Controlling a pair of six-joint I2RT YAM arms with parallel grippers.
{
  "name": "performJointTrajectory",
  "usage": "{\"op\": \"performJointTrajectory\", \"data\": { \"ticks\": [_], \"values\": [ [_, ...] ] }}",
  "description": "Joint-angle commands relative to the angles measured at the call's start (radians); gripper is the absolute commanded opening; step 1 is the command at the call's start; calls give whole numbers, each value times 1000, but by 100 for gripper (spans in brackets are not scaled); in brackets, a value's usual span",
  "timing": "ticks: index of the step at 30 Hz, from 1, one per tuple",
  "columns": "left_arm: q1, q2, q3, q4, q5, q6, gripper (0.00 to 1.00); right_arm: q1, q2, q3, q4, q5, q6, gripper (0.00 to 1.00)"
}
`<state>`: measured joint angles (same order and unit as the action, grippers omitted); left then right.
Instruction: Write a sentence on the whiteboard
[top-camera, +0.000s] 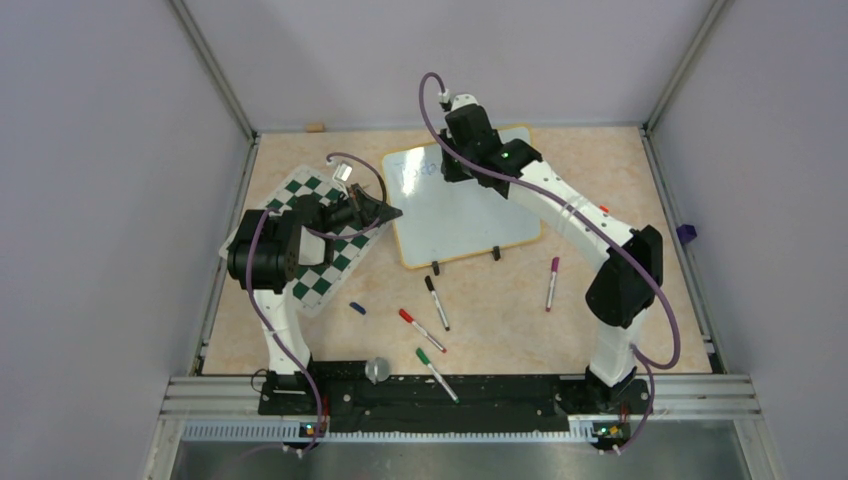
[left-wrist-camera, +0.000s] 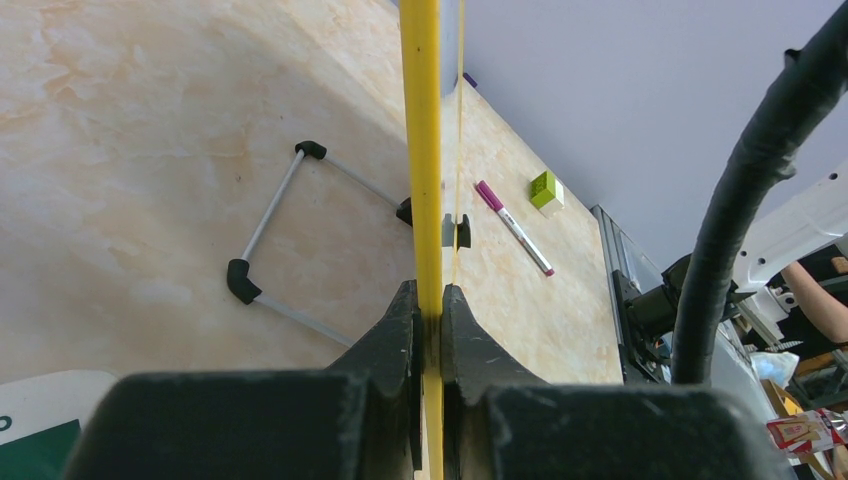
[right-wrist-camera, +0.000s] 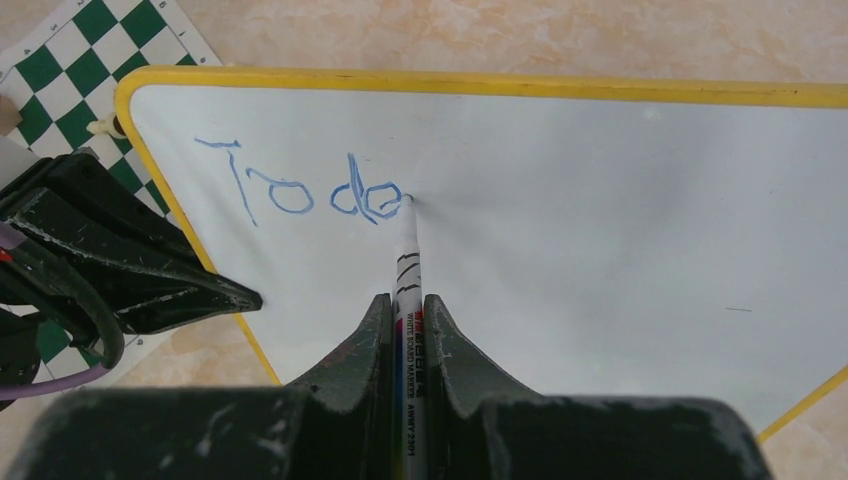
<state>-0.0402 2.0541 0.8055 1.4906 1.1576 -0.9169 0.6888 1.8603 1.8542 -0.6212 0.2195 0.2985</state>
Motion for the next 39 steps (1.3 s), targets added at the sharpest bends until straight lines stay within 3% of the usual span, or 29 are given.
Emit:
{"op": "performJointTrajectory", "data": {
  "ticks": [1, 29, 39],
  "values": [
    [4, -29, 0, 129, 4, 73, 0, -16, 14, 61, 32, 7, -7, 0],
    [5, -25, 3, 129, 4, 70, 0, -15, -39, -48, 30, 9, 13, 0],
    [5, -26, 4, 129, 5, 70, 0, -20, -52, -10, 23, 6, 8, 0]
  ]
}}
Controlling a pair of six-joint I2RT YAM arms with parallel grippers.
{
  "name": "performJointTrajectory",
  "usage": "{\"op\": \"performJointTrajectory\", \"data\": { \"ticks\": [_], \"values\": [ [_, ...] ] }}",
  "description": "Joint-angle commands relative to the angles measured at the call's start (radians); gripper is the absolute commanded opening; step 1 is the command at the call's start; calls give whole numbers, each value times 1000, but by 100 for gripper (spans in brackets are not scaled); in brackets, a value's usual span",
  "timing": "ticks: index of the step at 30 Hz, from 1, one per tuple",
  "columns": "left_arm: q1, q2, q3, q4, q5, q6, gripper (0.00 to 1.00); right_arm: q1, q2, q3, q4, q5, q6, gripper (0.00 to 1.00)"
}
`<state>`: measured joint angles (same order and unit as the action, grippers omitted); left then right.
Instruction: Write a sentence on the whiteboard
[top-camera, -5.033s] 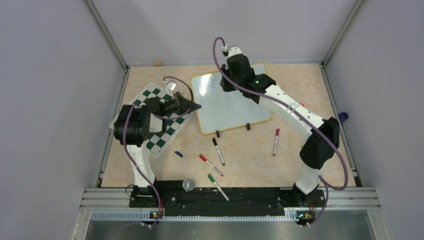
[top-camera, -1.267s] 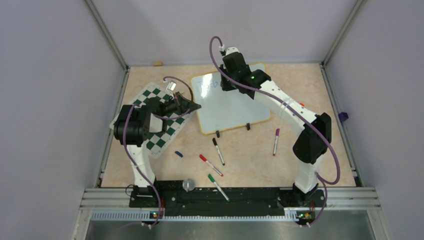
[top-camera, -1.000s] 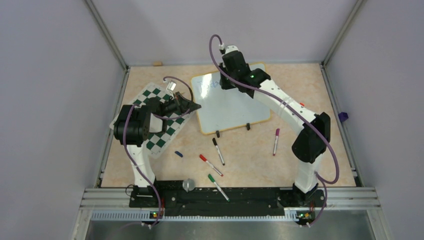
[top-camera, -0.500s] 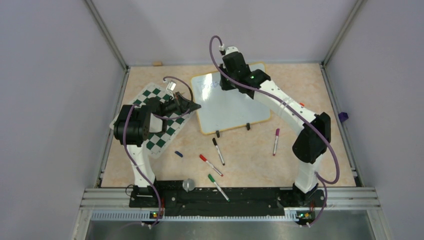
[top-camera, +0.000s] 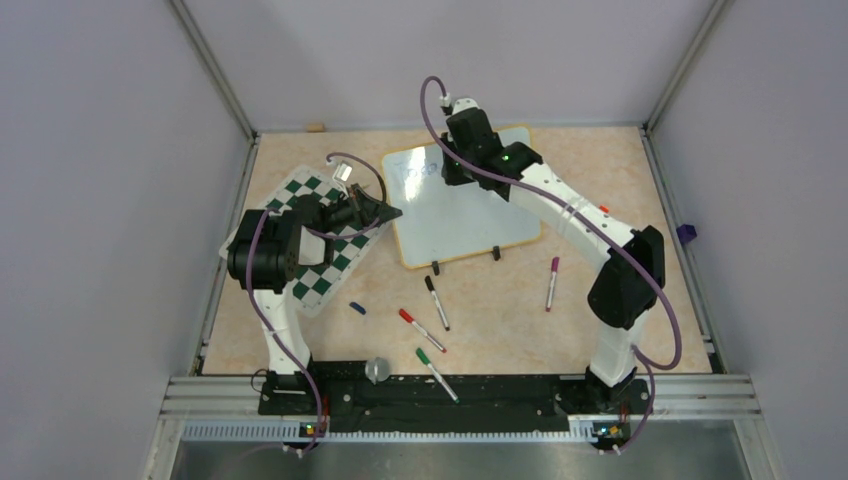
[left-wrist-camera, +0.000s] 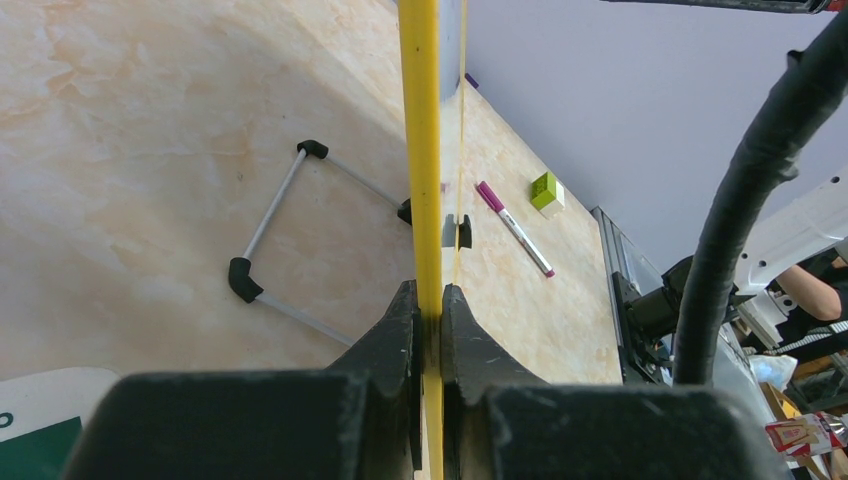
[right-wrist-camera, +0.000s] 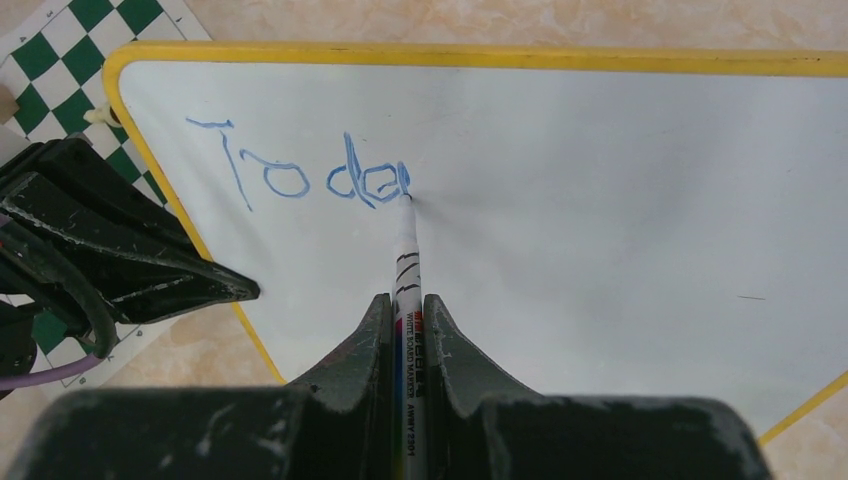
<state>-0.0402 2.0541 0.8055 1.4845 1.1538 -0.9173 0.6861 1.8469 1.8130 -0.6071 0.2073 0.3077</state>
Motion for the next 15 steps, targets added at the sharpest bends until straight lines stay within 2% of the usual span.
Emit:
{"op": "performJointTrajectory", "data": {
  "ticks": [1, 15],
  "values": [
    [3, -25, 4, 135, 9, 72, 0, -17, -42, 40, 6, 14, -1, 0],
    [5, -28, 1, 135, 6, 72, 0, -24, -85, 72, -19, 17, -12, 0]
  ]
}}
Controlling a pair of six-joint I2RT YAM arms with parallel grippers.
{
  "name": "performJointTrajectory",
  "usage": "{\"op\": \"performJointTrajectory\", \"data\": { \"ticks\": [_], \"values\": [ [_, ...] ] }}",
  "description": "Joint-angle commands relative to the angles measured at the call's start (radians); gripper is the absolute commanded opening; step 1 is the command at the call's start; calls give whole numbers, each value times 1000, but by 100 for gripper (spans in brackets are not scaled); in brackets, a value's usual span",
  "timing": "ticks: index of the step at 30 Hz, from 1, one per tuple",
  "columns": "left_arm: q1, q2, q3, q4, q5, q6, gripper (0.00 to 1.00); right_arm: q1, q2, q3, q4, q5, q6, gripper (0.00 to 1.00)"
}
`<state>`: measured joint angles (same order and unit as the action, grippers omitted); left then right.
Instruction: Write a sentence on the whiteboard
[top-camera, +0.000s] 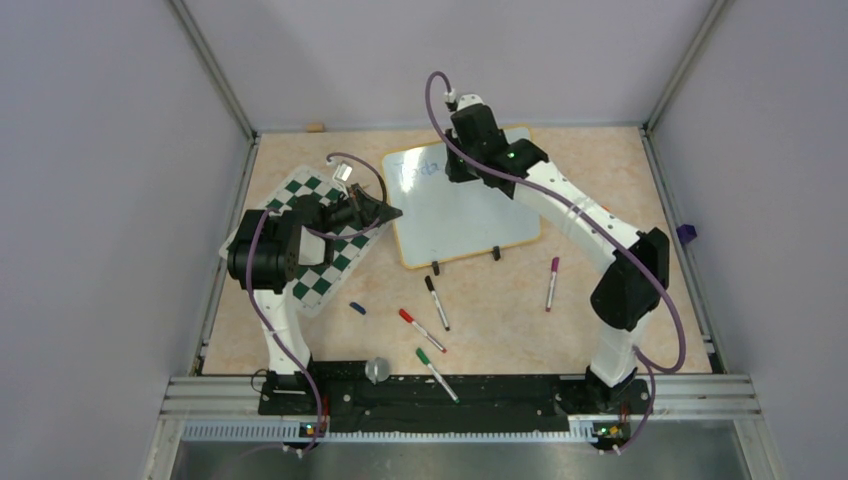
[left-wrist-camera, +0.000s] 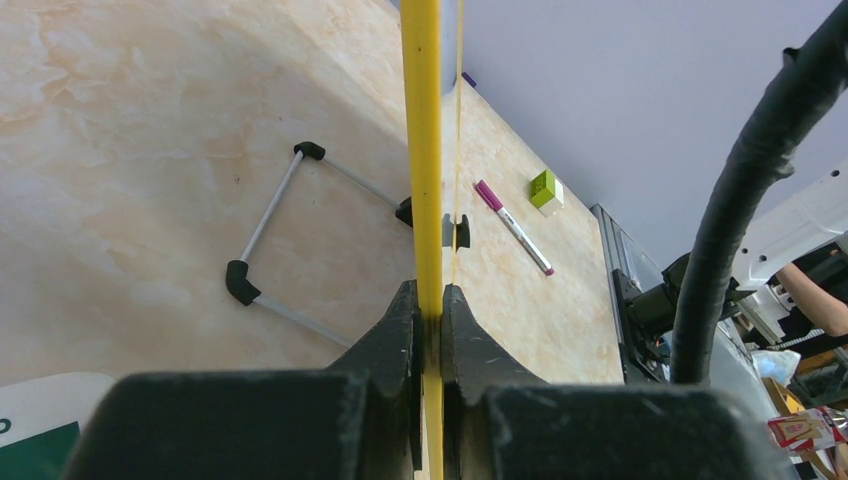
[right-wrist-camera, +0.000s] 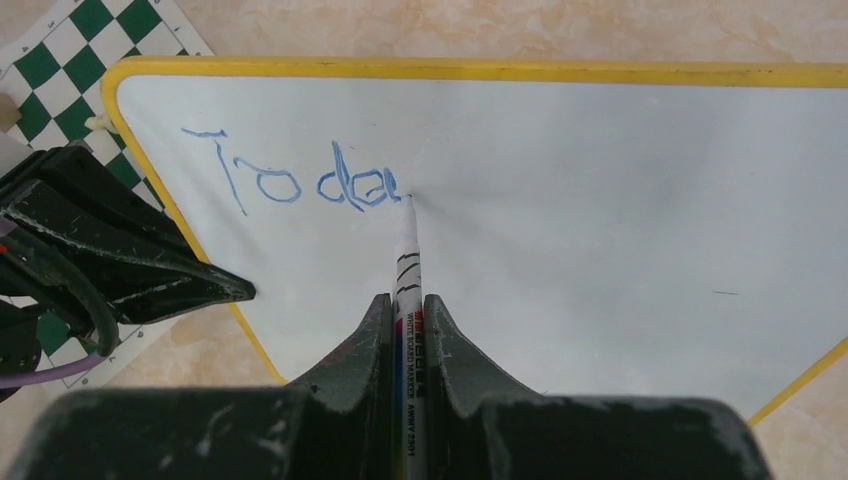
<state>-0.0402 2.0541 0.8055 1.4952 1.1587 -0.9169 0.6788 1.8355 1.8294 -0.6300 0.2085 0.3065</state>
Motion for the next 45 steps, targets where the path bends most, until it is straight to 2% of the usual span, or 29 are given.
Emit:
{"op": "performJointTrajectory", "data": {
  "ticks": [1, 20, 45],
  "values": [
    [4, -28, 2, 125, 1, 71, 0, -18, -74, 57, 4, 16, -11, 0],
    [5, -22, 6, 125, 2, 67, 0, -31, -12, 110, 4, -22, -15, 0],
    [5, -21, 8, 125, 3, 67, 0, -32, 11, 51, 24, -30, -9, 0]
  ]
}}
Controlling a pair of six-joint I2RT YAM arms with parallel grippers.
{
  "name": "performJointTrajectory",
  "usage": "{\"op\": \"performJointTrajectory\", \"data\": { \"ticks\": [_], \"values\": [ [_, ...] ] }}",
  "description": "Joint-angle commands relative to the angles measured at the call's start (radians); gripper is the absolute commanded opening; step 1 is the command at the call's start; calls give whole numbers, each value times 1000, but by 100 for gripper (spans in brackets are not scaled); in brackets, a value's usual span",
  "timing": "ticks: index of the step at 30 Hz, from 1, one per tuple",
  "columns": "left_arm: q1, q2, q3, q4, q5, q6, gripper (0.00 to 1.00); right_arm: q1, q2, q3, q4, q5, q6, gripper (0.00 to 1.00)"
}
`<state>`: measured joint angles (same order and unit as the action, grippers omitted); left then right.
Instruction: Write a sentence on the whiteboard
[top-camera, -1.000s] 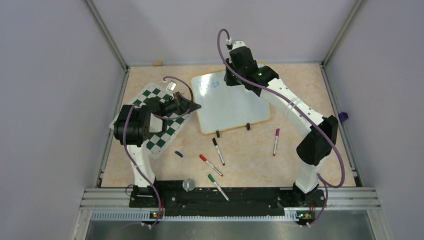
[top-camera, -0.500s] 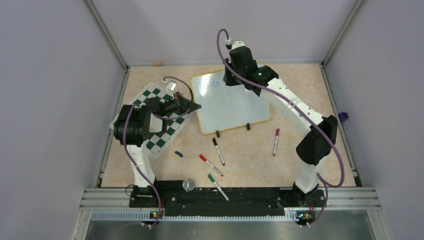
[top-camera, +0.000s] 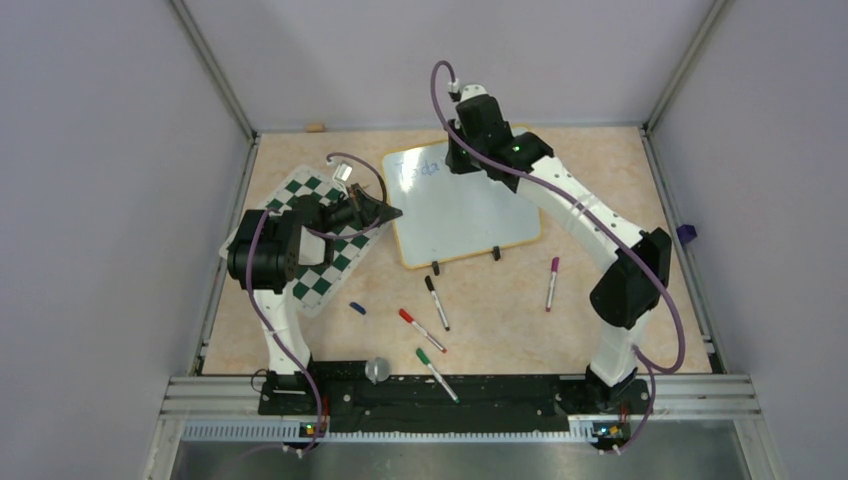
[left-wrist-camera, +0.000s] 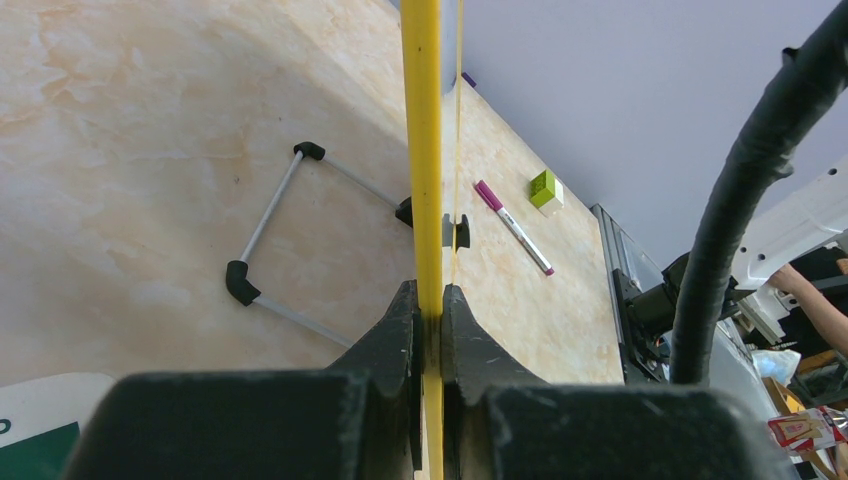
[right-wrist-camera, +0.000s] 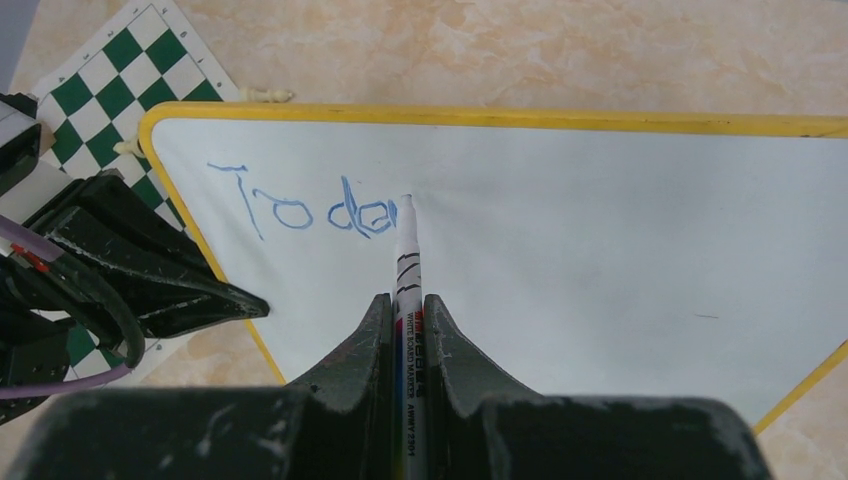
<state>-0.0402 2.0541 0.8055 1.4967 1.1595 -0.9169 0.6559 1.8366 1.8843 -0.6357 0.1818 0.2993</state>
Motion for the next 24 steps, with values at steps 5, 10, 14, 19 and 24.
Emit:
{"op": "performJointTrajectory", "data": {
  "ticks": [5, 10, 14, 19, 24],
  "values": [
    [5, -23, 8, 123, 3, 67, 0, -9, 13, -9, 31, -6, -1, 0],
    [4, -23, 6, 123, 2, 67, 0, -8, 18, -14, 31, -4, -2, 0],
    [4, -23, 7, 123, 2, 68, 0, -8, 25, -15, 31, -4, -3, 0],
    [4, -24, 6, 123, 3, 68, 0, -9, 26, -19, 29, 11, 0, 0],
    [5, -25, 5, 123, 3, 68, 0, -9, 22, -32, 19, 19, 8, 0]
  ]
}}
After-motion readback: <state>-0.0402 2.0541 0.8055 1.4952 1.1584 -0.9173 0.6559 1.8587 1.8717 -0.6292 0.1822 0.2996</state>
